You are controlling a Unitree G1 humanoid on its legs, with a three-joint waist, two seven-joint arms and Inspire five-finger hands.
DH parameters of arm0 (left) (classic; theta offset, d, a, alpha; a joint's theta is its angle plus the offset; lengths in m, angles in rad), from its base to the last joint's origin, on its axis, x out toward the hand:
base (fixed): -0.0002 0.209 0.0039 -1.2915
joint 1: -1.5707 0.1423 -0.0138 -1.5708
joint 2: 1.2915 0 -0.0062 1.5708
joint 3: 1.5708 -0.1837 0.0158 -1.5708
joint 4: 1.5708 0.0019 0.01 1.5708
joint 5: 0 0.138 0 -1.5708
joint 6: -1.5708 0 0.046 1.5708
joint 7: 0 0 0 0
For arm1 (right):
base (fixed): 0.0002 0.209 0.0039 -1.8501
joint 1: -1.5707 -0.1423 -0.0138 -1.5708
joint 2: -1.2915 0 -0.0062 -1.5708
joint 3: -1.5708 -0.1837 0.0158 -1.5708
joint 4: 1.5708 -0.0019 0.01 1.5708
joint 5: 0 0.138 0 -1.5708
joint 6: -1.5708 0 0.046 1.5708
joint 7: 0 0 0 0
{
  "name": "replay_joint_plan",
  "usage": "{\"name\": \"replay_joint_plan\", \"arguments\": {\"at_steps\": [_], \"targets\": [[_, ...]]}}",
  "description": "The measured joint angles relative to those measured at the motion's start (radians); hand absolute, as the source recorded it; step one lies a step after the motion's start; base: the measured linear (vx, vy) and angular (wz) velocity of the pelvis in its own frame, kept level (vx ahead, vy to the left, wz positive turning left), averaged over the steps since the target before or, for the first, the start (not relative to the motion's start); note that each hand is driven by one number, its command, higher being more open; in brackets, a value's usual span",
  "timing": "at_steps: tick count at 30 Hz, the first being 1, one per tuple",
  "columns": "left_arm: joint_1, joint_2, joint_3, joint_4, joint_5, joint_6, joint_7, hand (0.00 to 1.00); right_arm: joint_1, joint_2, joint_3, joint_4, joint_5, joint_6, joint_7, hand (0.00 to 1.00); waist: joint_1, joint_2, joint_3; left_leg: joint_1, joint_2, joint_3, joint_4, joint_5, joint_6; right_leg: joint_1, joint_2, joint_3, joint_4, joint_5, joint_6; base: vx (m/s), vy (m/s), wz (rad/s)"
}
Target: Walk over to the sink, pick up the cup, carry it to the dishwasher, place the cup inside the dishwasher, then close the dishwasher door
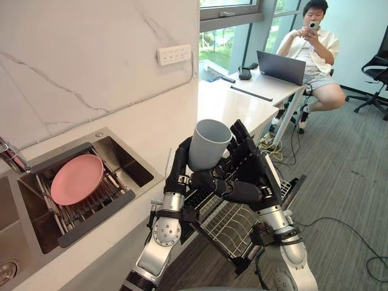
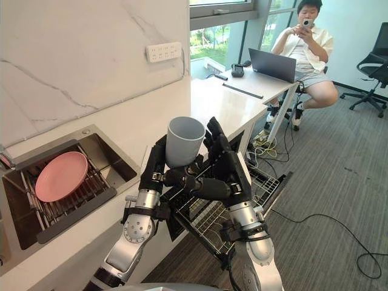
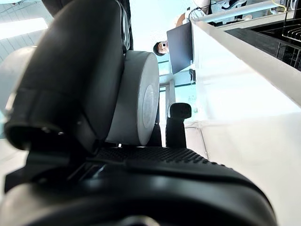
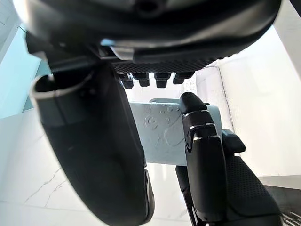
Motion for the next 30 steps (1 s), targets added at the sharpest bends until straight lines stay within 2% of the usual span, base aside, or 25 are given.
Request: {"name": "replay_joint_plan", "arguments": {"at_steps": [8,12,16,17,22,30], "targets": [[0.003,0.001,-0.027,-0.005,0.014,-0.037,0.030,0.00,-0.001,0.002,-0.012,0.040,0.057,0.000,-0.060,0.00,0.003,-0.001,-0.003,-0.007,-0.003,-0.035,-0.010,0.002,-0.001,0.011,-0.003,-0.028,-0.008,0.001,0.000,0.01,-0.014,0.10],[0.027,0.003,-0.059,-0.015,-0.030,-0.067,-0.011,0.00,-0.010,0.008,-0.034,0.040,0.074,-0.013,-0.080,0.00,0.008,-0.002,-0.003,-0.008,-0.003,-0.040,-0.013,0.002,-0.001,0.013,-0.003,-0.032,-0.010,0.001,0.000,0.00,-0.006,0.02],[0.029,-0.001,-0.062,-0.015,-0.047,-0.070,-0.027,0.00,-0.009,0.002,-0.032,0.040,0.077,-0.018,-0.080,0.00,0.011,-0.005,0.000,-0.010,-0.002,-0.042,-0.014,0.002,0.000,0.013,-0.002,-0.034,-0.011,0.001,0.000,0.00,0.000,0.00],[0.029,-0.001,-0.062,-0.015,-0.047,-0.071,-0.031,0.00,-0.009,-0.001,-0.032,0.040,0.082,-0.019,-0.080,1.00,0.014,-0.007,0.001,-0.010,-0.002,-0.042,-0.014,0.002,-0.001,0.013,-0.002,-0.034,-0.011,0.001,0.000,0.00,0.000,0.00],[0.029,-0.001,-0.069,-0.035,-0.047,-0.071,-0.028,0.00,-0.009,-0.005,-0.027,0.040,0.106,-0.028,-0.079,1.00,0.018,-0.026,0.013,-0.015,-0.003,-0.043,-0.013,0.002,-0.001,0.009,-0.004,-0.034,-0.011,0.001,0.000,0.00,0.000,0.00],[0.029,0.002,-0.078,-0.047,-0.046,-0.071,0.001,0.00,-0.023,-0.011,-0.028,0.040,0.109,-0.028,-0.084,1.00,0.017,-0.028,0.016,-0.017,-0.006,-0.042,-0.013,0.002,-0.001,0.008,-0.007,-0.034,-0.011,0.001,0.001,0.00,0.000,0.00]]}}
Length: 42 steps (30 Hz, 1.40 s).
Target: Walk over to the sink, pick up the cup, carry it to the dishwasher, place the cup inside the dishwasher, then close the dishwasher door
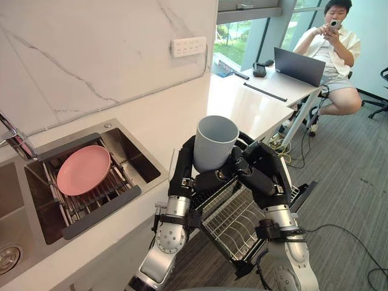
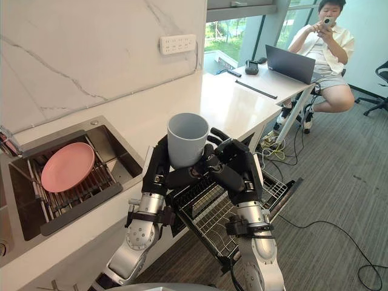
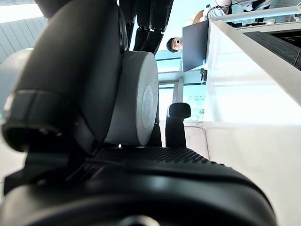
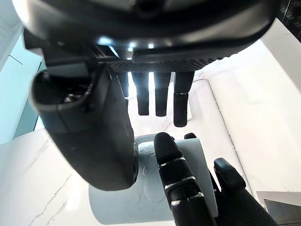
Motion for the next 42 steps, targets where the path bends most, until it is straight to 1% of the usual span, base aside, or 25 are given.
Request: {"name": "replay_joint_plan", "arguments": {"at_steps": [4,5,11,14,17,20,24,31,42], "targets": [[-0.002,0.000,-0.002,-0.001,0.000,0.000,0.021,0.00,-0.020,0.000,0.002,0.000,0.002,0.000,0.002,1.00,0.000,-0.002,0.012,0.000,0.000,0.000,0.002,0.000,0.000,-0.001,0.000,0.000,0.004,0.000,0.000,0.00,0.000,0.00],[-0.002,0.000,-0.004,-0.005,0.001,0.000,0.039,0.00,-0.028,0.000,0.006,0.000,0.002,0.000,0.012,1.00,0.000,-0.002,0.016,0.000,0.000,0.001,0.005,0.000,0.000,-0.002,0.000,0.001,0.006,0.000,0.000,0.00,0.000,0.00],[-0.012,0.000,-0.003,-0.006,0.002,0.000,0.050,0.00,-0.040,0.000,0.013,0.000,0.002,0.001,0.020,1.00,0.000,-0.002,0.016,0.000,0.000,0.001,0.007,0.000,0.000,-0.002,0.000,0.002,0.006,0.000,0.000,0.00,0.000,0.00],[-0.023,0.000,-0.001,-0.006,0.004,0.002,0.070,0.00,-0.052,0.000,0.024,0.000,0.002,0.003,0.033,1.00,0.000,-0.001,0.017,0.000,0.001,0.001,0.008,0.000,0.000,-0.002,0.001,0.002,0.007,0.000,0.000,0.00,0.000,0.00],[-0.028,-0.001,0.006,-0.006,0.006,0.005,0.080,0.00,-0.057,0.001,0.028,0.000,0.002,0.008,0.052,1.00,0.001,0.000,0.017,0.000,0.001,0.001,0.009,0.000,0.000,-0.002,0.000,0.002,0.007,0.000,0.000,0.00,0.000,0.00],[-0.029,-0.001,0.020,-0.005,0.003,0.019,0.083,0.00,-0.057,0.002,0.035,0.000,0.002,0.022,0.054,1.00,0.002,0.000,0.018,0.000,0.001,0.001,0.009,0.000,0.000,-0.002,0.001,0.002,0.007,0.000,0.000,0.00,0.000,0.00],[-0.030,-0.004,0.041,-0.005,0.000,0.023,0.104,0.00,-0.057,0.005,0.055,0.000,0.002,0.023,0.057,1.00,0.000,0.001,0.018,0.001,0.001,0.002,0.009,0.000,0.000,-0.002,0.001,0.003,0.008,0.000,0.000,0.00,0.000,0.00],[-0.034,-0.013,0.069,-0.004,0.003,0.024,0.107,0.00,-0.056,0.017,0.073,0.000,-0.003,0.024,0.088,1.00,0.001,0.001,0.018,0.004,0.001,0.004,0.009,0.000,0.000,-0.002,0.001,0.004,0.010,0.000,0.000,0.00,0.000,0.00],[-0.034,-0.017,0.070,0.011,0.004,0.025,0.104,0.00,-0.055,0.018,0.071,0.000,-0.005,0.024,0.087,1.00,-0.001,0.002,0.019,0.007,0.001,0.007,0.009,0.000,0.000,-0.002,0.002,0.006,0.012,0.000,0.000,0.00,0.000,0.00]]}}
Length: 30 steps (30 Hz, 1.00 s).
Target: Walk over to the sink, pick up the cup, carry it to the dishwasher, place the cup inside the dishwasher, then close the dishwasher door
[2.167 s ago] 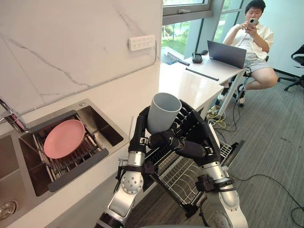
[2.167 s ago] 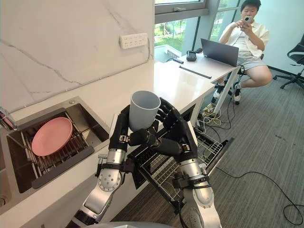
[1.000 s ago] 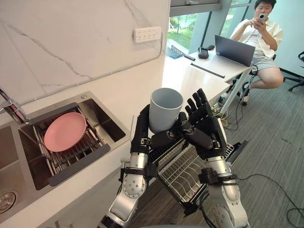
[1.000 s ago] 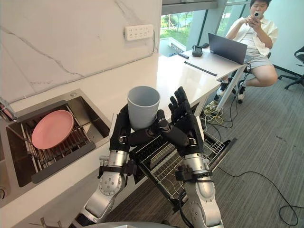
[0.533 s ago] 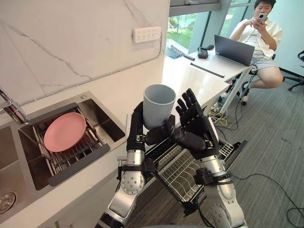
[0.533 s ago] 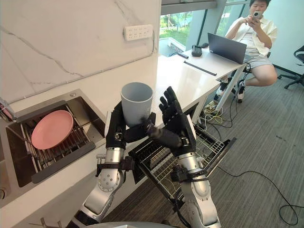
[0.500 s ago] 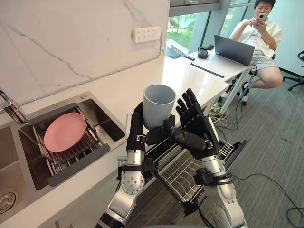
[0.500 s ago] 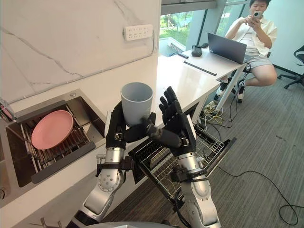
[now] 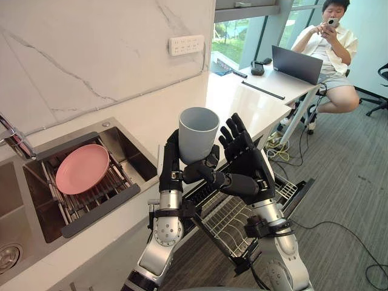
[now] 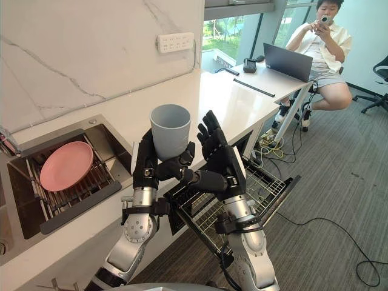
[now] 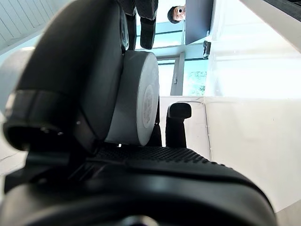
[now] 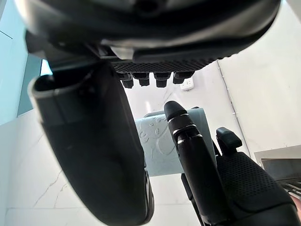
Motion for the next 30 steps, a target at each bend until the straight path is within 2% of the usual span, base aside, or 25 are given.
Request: {"name": "replay_joint_plan", "arguments": {"at_steps": [9,21,22,30], "targets": [[0.000,-0.001,-0.009,0.006,0.015,0.000,-0.050,0.00,0.001,0.001,-0.006,0.000,-0.001,0.000,-0.024,1.00,0.001,0.000,0.000,0.000,0.000,-0.002,0.000,0.000,0.000,0.001,0.000,-0.001,0.000,0.000,0.000,0.00,0.000,0.00],[0.000,0.001,-0.128,0.006,0.019,0.000,-0.140,0.00,0.001,-0.001,-0.008,0.032,-0.001,0.000,-0.093,1.00,0.000,0.006,-0.003,-0.002,-0.003,-0.006,-0.003,0.003,0.001,0.001,-0.003,-0.006,-0.001,0.000,0.000,0.00,0.000,0.00],[0.000,0.003,-0.128,0.006,0.019,0.000,-0.144,0.00,0.001,-0.001,-0.008,0.032,-0.001,0.000,-0.095,0.00,-0.001,0.006,-0.003,-0.002,-0.003,-0.007,-0.004,0.003,0.001,0.001,-0.003,-0.006,-0.001,0.000,0.000,0.00,0.000,0.00],[0.000,0.012,-0.142,0.005,0.018,0.000,-0.156,0.00,0.000,-0.010,-0.009,0.033,-0.001,0.000,-0.126,0.00,0.000,0.007,-0.004,-0.006,-0.006,-0.011,-0.004,0.005,0.003,0.000,-0.007,-0.010,-0.001,0.000,0.000,0.00,0.000,0.00]]}}
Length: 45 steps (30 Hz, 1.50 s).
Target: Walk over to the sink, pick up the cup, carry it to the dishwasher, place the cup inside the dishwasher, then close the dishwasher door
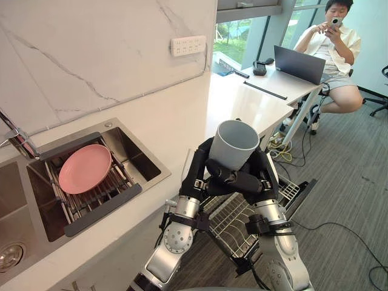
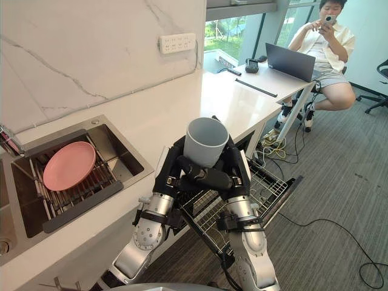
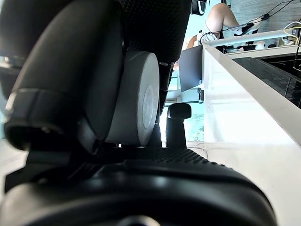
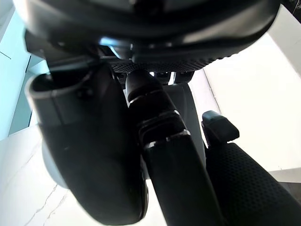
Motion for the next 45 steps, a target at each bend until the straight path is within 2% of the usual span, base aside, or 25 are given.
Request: {"name": "replay_joint_plan", "arguments": {"at_steps": [8,9,14,22,28,33,36,39,42,45], "targets": [[0.000,0.001,-0.018,0.000,-0.003,0.016,0.000,0.00,-0.002,-0.017,-0.019,0.017,-0.013,0.000,-0.005,0.00,-0.001,-0.001,0.000,-0.005,-0.003,-0.010,0.001,0.002,0.002,0.000,-0.003,-0.009,0.000,0.000,0.000,0.00,-0.001,0.03],[0.000,0.001,-0.018,0.000,-0.004,0.016,0.000,1.00,-0.002,-0.017,-0.019,0.017,-0.013,0.000,-0.005,0.00,-0.001,-0.001,0.000,-0.007,-0.003,-0.013,0.001,0.002,0.002,0.000,-0.003,-0.012,0.000,0.000,0.000,-0.01,-0.007,0.05],[0.001,0.010,-0.022,0.000,-0.015,0.014,-0.003,1.00,-0.010,-0.020,-0.026,0.022,-0.010,0.000,-0.005,0.00,-0.001,-0.001,-0.001,-0.008,-0.003,-0.014,0.002,0.002,0.002,0.000,-0.003,-0.013,0.000,0.000,0.000,0.00,-0.002,0.01],[0.016,0.036,-0.016,0.000,-0.079,-0.026,-0.075,1.00,-0.023,-0.064,-0.050,0.022,-0.008,0.000,0.015,0.00,0.000,-0.002,0.000,-0.010,-0.003,-0.015,0.002,0.002,0.002,0.000,-0.003,-0.013,-0.001,0.002,0.003,0.00,0.000,0.00],[0.061,0.040,0.021,-0.028,-0.183,-0.057,-0.212,1.00,-0.017,-0.078,-0.096,-0.004,-0.008,0.000,0.072,0.00,-0.001,-0.003,0.001,-0.012,-0.003,-0.016,0.003,0.002,0.002,0.002,-0.003,-0.013,0.000,0.002,0.003,0.00,0.000,0.00],[0.122,0.045,0.038,-0.070,-0.291,-0.058,-0.359,1.00,0.005,-0.076,-0.173,-0.049,-0.007,0.000,0.119,0.00,-0.002,-0.002,0.004,-0.020,-0.002,-0.016,0.002,0.000,0.002,-0.010,-0.003,-0.013,0.001,0.002,0.004,0.00,0.000,0.00],[0.150,0.049,0.040,-0.085,-0.296,-0.047,-0.413,1.00,0.015,-0.076,-0.217,-0.053,0.007,0.000,0.136,0.00,-0.003,0.000,0.012,-0.022,-0.002,-0.013,0.002,0.000,0.001,-0.014,-0.002,-0.011,0.001,0.002,0.004,0.00,0.000,-0.01],[0.202,0.067,0.060,-0.049,-0.297,-0.001,-0.430,1.00,0.017,-0.072,-0.317,-0.084,0.086,-0.005,0.127,0.00,-0.003,0.004,0.016,-0.022,-0.001,-0.006,0.003,-0.002,-0.001,-0.016,-0.002,-0.005,0.000,0.001,0.004,0.00,0.000,-0.07],[0.244,0.099,0.091,0.038,-0.299,0.059,-0.432,1.00,0.015,-0.072,-0.396,-0.119,0.156,-0.047,0.115,0.00,-0.008,0.005,0.018,-0.022,0.001,0.004,0.002,-0.003,-0.002,-0.022,0.000,0.005,0.000,0.001,0.004,0.00,-0.003,-0.09],[0.274,0.115,0.102,0.063,-0.319,0.089,-0.433,1.00,0.016,-0.072,-0.414,-0.127,0.170,-0.076,0.112,0.00,-0.021,0.004,0.020,-0.022,0.001,0.008,0.002,-0.004,-0.001,-0.023,0.001,0.008,0.000,0.002,0.004,0.00,-0.003,-0.03]]}}
